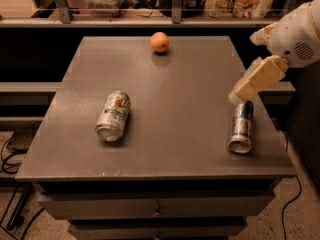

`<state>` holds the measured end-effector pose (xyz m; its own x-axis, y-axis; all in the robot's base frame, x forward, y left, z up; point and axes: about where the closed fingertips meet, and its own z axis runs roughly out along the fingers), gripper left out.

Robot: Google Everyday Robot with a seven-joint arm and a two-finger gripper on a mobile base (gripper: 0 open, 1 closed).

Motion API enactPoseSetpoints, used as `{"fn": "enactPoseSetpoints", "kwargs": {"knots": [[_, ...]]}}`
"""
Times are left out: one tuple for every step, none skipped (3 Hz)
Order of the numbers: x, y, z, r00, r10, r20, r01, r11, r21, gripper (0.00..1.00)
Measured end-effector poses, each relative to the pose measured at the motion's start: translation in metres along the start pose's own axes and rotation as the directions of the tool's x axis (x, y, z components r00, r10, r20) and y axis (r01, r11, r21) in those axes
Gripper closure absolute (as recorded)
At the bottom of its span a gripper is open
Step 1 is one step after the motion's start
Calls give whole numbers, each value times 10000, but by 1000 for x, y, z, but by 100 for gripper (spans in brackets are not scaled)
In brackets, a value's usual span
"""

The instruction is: Move orange near 7up can

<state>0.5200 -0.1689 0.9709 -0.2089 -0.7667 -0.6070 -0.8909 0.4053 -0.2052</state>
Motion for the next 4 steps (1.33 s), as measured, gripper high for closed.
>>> {"fn": "enactPoseSetpoints", "kwargs": {"knots": [[-23,-36,27,9944,456,949,-451,9990,-74,0],[-23,-36,26,9944,455,952,-451,9990,-69,0],[-30,-47,43,9872,860,1340,-865,9962,-17,0],[-58,-72,81,9641,1151,2393,-1161,9932,-101,0]]}}
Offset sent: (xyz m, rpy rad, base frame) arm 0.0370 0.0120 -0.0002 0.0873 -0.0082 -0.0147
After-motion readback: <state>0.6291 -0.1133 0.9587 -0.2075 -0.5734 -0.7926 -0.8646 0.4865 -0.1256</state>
